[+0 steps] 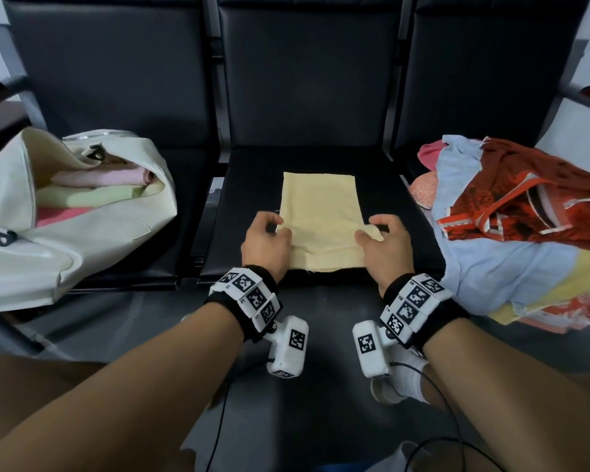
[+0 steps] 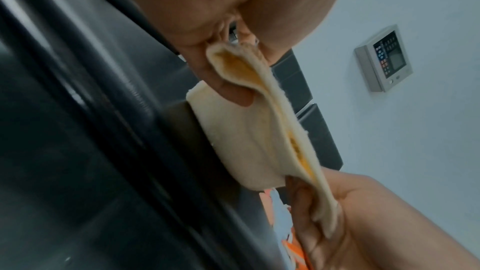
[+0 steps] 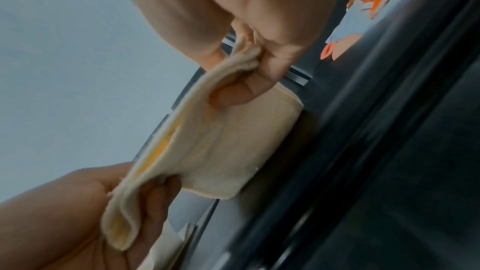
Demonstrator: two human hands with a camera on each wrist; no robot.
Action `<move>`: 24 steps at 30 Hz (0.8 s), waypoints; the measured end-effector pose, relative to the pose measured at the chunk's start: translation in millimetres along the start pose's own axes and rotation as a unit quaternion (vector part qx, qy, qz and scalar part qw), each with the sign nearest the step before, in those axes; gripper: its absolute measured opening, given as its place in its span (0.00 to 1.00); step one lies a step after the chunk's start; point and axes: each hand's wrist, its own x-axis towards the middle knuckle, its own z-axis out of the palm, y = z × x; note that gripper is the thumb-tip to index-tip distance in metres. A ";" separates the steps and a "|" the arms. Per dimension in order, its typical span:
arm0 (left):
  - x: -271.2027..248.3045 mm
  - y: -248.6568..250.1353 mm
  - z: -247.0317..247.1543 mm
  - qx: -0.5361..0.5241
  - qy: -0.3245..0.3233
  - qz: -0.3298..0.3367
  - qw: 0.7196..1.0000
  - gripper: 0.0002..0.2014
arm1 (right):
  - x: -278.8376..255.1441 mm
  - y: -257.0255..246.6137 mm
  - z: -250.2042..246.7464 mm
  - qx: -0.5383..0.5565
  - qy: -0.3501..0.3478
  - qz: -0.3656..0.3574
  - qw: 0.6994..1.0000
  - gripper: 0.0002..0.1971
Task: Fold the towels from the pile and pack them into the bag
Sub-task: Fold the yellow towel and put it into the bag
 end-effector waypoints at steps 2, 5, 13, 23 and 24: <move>12.0 8.5 -0.4 -0.021 -0.010 0.005 1.000 0.09 | 9.3 -8.4 0.1 0.016 -0.008 -0.004 1.000 0.11; 29.5 22.8 0.7 -0.035 -0.023 0.010 0.999 0.13 | 26.0 -21.9 4.0 0.042 -0.028 0.005 0.999 0.05; 94.7 56.9 11.5 -0.106 -0.041 -0.002 0.994 0.10 | 87.8 -58.5 21.8 0.086 -0.034 0.044 0.995 0.04; 229.1 140.9 37.0 -0.094 -0.007 0.043 0.995 0.07 | 227.8 -137.5 72.3 0.061 -0.039 -0.002 0.997 0.09; 242.3 153.7 38.1 -0.097 -0.003 0.057 0.994 0.08 | 241.3 -149.8 76.4 0.064 -0.039 -0.016 0.997 0.11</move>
